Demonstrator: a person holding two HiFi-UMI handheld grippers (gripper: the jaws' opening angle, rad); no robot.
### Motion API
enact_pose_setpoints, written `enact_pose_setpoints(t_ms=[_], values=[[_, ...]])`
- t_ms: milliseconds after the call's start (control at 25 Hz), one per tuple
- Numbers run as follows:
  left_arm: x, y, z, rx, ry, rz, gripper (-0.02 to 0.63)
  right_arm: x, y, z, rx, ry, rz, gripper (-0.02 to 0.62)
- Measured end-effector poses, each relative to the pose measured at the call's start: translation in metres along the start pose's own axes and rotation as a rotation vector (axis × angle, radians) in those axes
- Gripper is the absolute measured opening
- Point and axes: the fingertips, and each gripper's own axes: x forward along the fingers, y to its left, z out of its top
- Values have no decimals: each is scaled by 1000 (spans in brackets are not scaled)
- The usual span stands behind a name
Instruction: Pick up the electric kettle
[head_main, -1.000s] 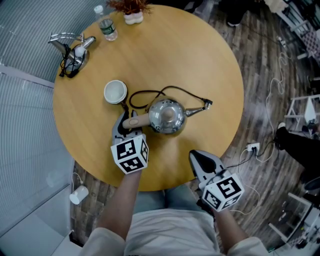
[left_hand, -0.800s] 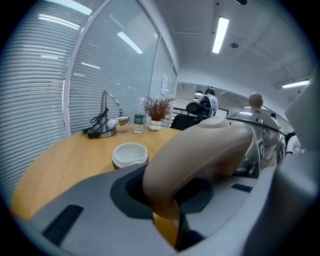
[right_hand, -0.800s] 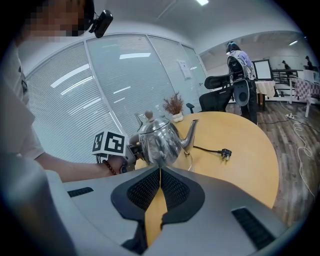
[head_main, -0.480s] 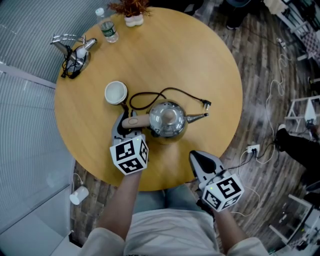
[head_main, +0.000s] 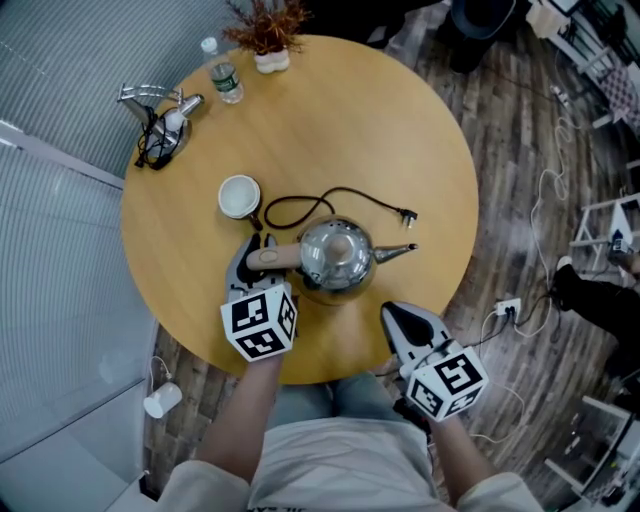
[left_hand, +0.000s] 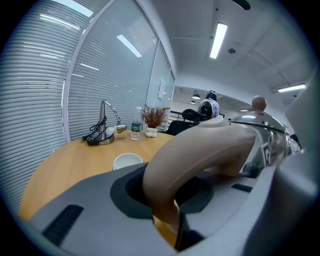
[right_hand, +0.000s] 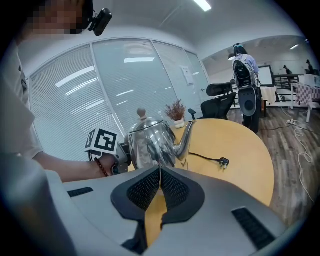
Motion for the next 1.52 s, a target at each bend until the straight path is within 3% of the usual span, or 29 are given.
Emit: enact_pose_setpoints(t_ms=[520, 1520], values=[[-59, -18, 38, 29, -20, -47, 77, -42, -4, 18, -32, -74, -52, 32], [-168, -2, 26, 10, -8, -97, 80, -76, 24, 44, -97, -170, -83, 32]])
